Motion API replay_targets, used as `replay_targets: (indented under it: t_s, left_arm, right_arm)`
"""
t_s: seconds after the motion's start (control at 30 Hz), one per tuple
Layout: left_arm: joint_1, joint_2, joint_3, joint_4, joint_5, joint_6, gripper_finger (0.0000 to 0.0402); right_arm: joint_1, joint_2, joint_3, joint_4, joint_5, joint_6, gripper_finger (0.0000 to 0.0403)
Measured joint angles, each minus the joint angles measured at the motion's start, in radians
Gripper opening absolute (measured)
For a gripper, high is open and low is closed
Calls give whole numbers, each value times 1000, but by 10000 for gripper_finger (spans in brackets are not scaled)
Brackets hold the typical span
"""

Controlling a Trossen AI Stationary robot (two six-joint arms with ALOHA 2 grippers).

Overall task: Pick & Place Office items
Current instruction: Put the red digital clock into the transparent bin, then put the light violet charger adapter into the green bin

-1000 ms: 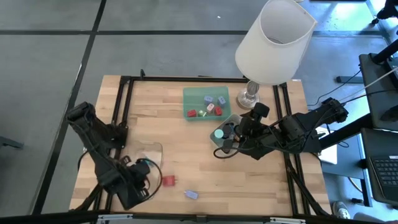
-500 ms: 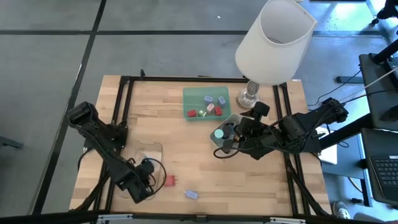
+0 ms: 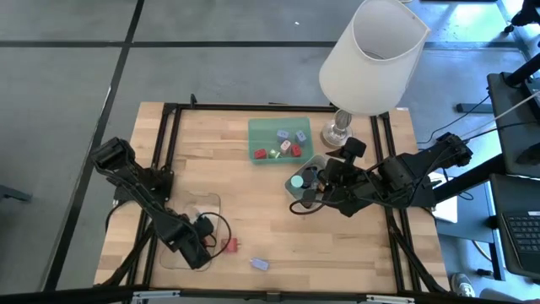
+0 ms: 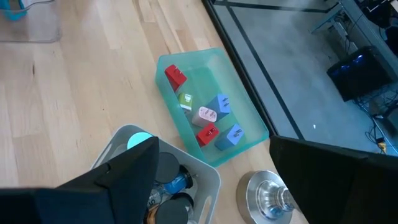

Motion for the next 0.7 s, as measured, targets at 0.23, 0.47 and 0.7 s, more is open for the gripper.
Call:
replay_targets:
  t_s: [0.23,0.47,0.7]
  left_arm:
    - [5,0,0,5,-6,23,163]
    - [36,0,0,5,71,26,201]
    - [85,-2,0,2,157,63,209]
  right_arm:
    - [0,0,0,0,0,0,311]
    - [0,0,0,2,0,1,310]
    - [0,0,0,2,-4,2,310]
